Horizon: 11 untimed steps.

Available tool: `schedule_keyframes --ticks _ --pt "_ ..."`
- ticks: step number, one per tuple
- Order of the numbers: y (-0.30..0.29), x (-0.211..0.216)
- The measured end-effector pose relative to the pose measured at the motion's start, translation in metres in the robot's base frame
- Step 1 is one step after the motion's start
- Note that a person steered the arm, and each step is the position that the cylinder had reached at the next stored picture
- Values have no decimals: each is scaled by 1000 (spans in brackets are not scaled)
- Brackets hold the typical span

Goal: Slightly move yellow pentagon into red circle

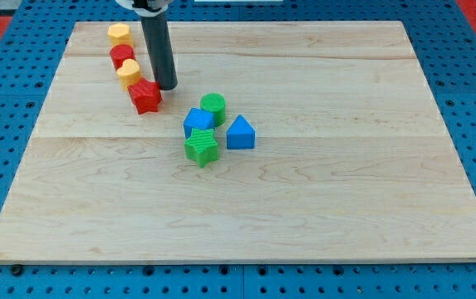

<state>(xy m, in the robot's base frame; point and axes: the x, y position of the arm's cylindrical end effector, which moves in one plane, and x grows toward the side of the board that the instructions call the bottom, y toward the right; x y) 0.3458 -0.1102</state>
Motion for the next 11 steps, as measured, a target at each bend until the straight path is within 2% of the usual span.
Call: schedule_keyframes --ticks 1,2,3,4,6,8,10,11 --pt "27 -20" --pt "25 -68" --pt "-13 -117" --pt "-35 -143" --pt "-66 -141" --pt "-56 -115" --pt "0 -153" --pt "11 -153"
